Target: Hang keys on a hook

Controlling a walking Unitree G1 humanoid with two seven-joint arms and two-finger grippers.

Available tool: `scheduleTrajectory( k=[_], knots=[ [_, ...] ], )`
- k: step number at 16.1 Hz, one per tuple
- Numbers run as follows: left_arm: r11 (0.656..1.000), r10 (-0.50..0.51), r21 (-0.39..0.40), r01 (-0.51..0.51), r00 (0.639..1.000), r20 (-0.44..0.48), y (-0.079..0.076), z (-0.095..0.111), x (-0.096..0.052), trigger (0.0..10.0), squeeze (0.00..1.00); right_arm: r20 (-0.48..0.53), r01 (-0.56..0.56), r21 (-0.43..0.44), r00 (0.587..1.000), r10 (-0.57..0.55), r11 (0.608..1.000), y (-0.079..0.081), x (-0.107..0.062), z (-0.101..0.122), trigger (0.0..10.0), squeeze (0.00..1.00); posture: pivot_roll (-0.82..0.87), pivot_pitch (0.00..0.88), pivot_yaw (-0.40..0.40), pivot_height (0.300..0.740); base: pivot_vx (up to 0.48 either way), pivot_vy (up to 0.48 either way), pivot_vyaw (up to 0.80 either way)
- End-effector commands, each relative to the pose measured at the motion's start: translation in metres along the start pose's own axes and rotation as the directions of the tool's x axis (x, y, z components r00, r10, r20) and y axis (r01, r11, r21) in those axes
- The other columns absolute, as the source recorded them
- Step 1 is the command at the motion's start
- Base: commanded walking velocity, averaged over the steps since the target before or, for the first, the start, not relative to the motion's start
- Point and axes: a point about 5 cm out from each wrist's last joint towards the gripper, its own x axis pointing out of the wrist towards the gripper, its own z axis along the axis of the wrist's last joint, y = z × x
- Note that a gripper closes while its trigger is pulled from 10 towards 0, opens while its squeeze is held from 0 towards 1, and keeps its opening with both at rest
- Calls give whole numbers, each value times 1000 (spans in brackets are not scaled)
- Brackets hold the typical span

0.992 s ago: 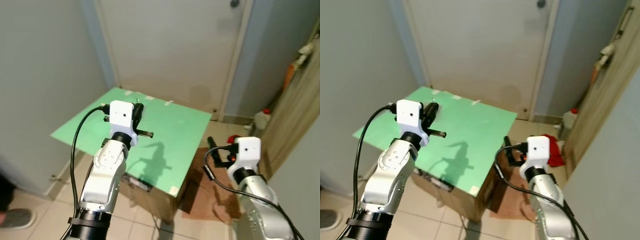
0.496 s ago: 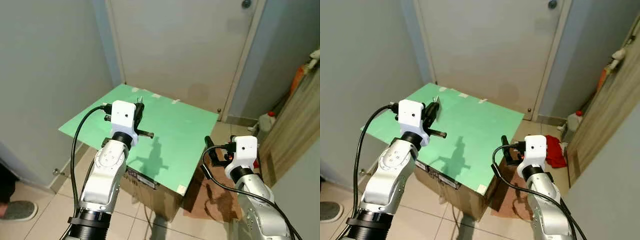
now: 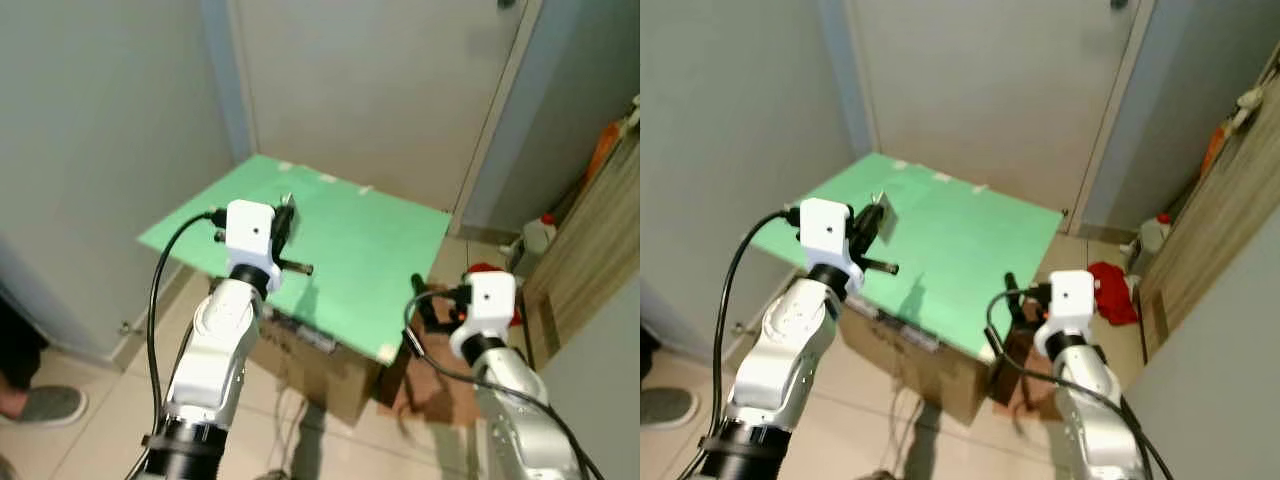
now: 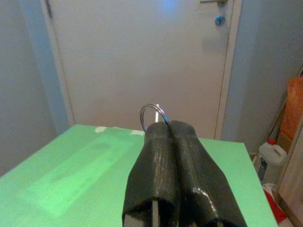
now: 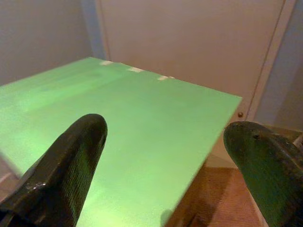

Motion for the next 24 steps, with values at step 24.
scheduleTrajectory(
  k=[24],
  knots=[
    [991,-38,125,40,999,-24,4,-7,-2,0,0,-6,-10,-27,1000,10,1000,-4,-1,-7,10000,0,-61,0,53,740,-98,166,-184]
  ],
)
